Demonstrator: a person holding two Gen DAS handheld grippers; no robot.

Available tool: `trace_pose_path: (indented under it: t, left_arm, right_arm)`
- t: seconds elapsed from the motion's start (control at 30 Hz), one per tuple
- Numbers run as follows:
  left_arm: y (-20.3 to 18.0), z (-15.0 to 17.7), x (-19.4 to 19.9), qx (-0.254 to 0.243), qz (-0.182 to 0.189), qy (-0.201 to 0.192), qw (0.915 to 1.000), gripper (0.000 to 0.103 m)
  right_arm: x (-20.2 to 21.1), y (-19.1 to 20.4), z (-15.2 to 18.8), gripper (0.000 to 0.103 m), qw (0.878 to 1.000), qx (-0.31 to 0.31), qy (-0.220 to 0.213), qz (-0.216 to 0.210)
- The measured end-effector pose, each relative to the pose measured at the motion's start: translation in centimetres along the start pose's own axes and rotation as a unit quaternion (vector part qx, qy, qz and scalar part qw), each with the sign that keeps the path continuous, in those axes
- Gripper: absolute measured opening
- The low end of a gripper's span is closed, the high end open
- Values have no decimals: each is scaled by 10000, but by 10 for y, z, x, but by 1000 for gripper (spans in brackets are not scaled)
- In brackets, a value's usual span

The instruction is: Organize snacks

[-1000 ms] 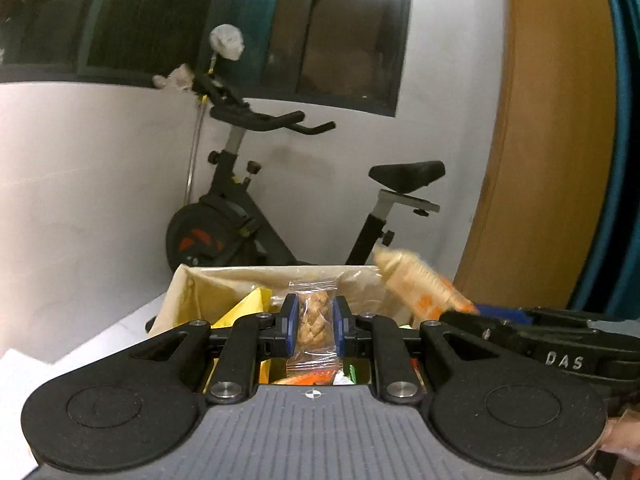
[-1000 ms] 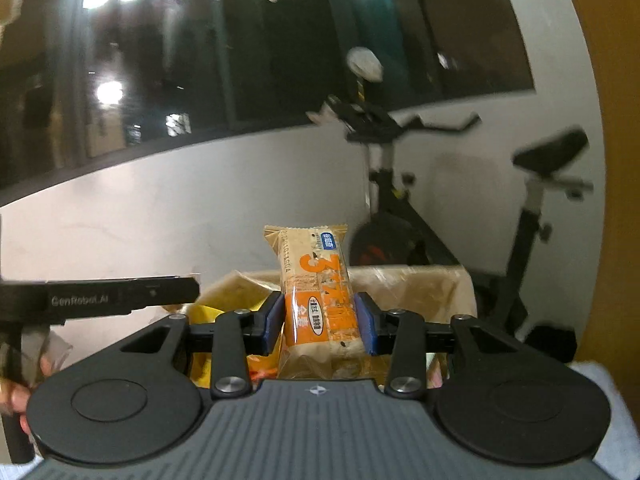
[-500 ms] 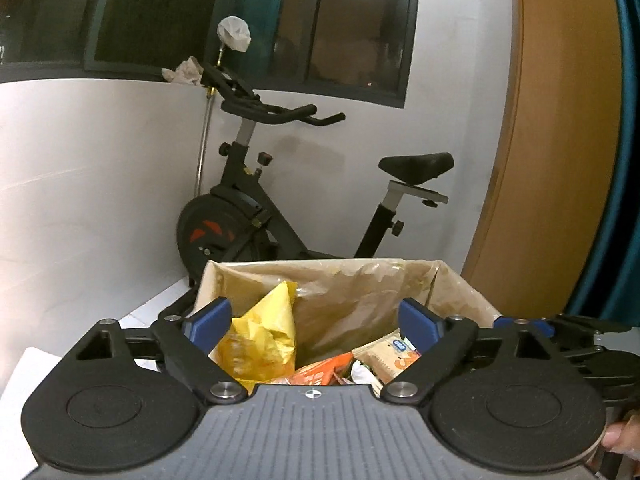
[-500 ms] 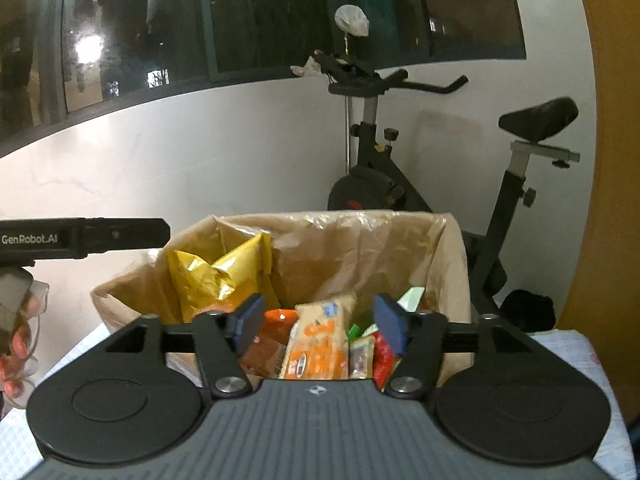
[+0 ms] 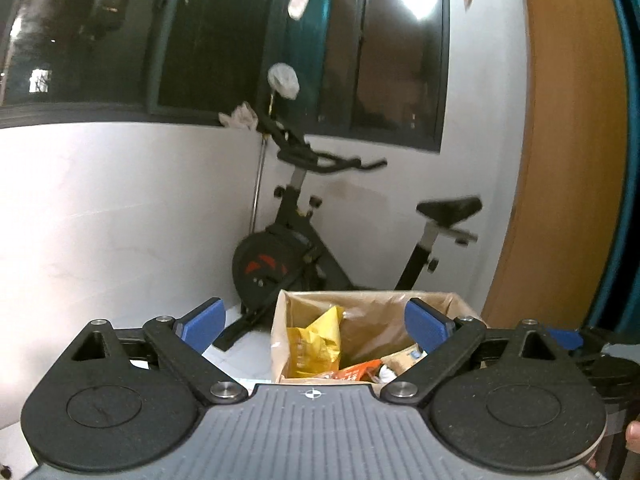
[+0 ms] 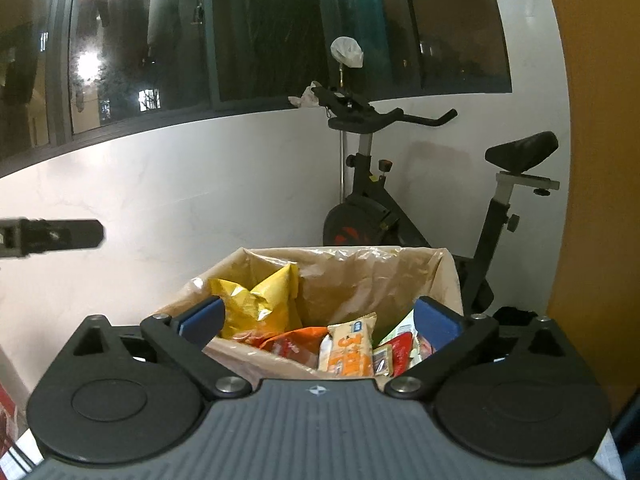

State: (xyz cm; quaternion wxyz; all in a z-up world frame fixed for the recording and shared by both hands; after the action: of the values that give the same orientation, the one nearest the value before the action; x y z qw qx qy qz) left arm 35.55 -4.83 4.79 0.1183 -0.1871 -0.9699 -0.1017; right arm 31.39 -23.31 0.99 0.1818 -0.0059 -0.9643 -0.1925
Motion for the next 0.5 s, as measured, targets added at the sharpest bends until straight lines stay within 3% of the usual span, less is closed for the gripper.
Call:
trace_pose_path:
  t: [0.17, 0.4, 0.5]
  left_arm:
    - [-5, 1, 35, -278, -366, 10, 9989, 98]
    - [-17, 5, 83, -430, -486, 261, 9975, 97]
    - [-22, 7, 103, -465, -613, 197, 9968, 97]
  right_arm:
    - [31, 14, 4, 103, 10000, 7, -43, -63]
    - [82, 26, 9, 103, 9998, -101, -142, 11]
    - [105, 31, 13, 103, 9995, -153, -266, 34]
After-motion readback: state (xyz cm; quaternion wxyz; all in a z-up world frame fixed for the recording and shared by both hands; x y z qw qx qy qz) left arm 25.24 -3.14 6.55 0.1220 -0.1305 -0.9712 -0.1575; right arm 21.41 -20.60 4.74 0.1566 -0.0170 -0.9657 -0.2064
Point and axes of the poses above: each gripper's, at about its wrist camera, not at the fingertips, and x roughly against the way its jaws point, y to its left, z to its underside, the point moved 7 cm from there along -x, roughly the way its jaws point, and after that the axes turned 14 degrees about -x, right-handed, at the moved point
